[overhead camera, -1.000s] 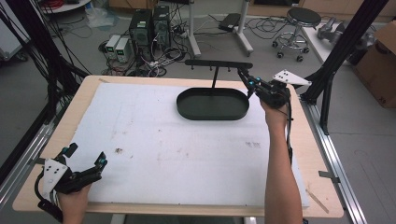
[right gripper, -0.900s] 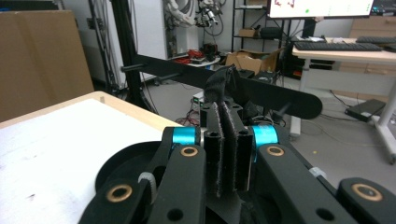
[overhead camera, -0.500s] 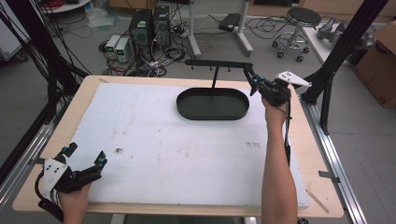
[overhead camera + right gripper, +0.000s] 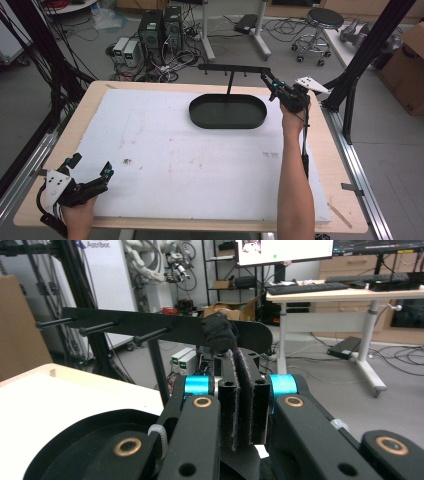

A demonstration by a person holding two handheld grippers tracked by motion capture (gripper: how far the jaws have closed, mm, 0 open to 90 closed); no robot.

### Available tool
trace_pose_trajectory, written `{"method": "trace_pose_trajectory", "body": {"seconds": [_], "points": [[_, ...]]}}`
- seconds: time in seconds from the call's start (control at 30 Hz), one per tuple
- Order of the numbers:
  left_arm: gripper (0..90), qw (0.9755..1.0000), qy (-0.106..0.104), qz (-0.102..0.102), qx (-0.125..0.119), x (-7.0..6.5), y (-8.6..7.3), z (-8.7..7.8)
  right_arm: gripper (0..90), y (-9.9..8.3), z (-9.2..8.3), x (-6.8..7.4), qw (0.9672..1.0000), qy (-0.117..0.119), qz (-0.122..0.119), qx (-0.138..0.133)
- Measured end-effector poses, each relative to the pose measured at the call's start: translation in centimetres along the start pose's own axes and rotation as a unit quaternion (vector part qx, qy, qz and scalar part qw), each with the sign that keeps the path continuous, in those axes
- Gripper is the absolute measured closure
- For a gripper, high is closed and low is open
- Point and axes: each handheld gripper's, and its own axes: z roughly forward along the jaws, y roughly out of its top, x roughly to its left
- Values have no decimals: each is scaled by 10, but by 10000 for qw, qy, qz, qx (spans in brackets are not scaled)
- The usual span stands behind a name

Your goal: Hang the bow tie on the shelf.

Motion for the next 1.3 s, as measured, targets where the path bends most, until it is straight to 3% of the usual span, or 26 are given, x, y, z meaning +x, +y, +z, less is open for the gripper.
{"method": "trace_pose_trajectory", "body": {"seconds": [0.3, 0.37, 0.5, 0.8, 1.0, 1.3], "points": [[21, 10000, -8, 1, 23, 0, -1, 0, 851, -7, 5, -8, 9996, -186, 193, 54], [21, 10000, -1, 4, 28, 0, -1, 1, 738, -8, 6, -7, 9996, -216, 175, 33], [21, 10000, -12, 22, 40, 0, -1, 1, 610, -7, 6, -4, 9990, -449, 40, 29], [21, 10000, -7, 34, 39, 0, -1, 1, 384, 1, -2, 1, 9982, -569, 94, -187], [21, 10000, 83, 49, 24, 1, -1, 0, 226, 8, -8, 13, 9978, -597, -246, 113], [21, 9999, 134, 39, -21, 1, 1, -3, 217, 17, -38, 39, 9967, -511, -632, -42]]}}
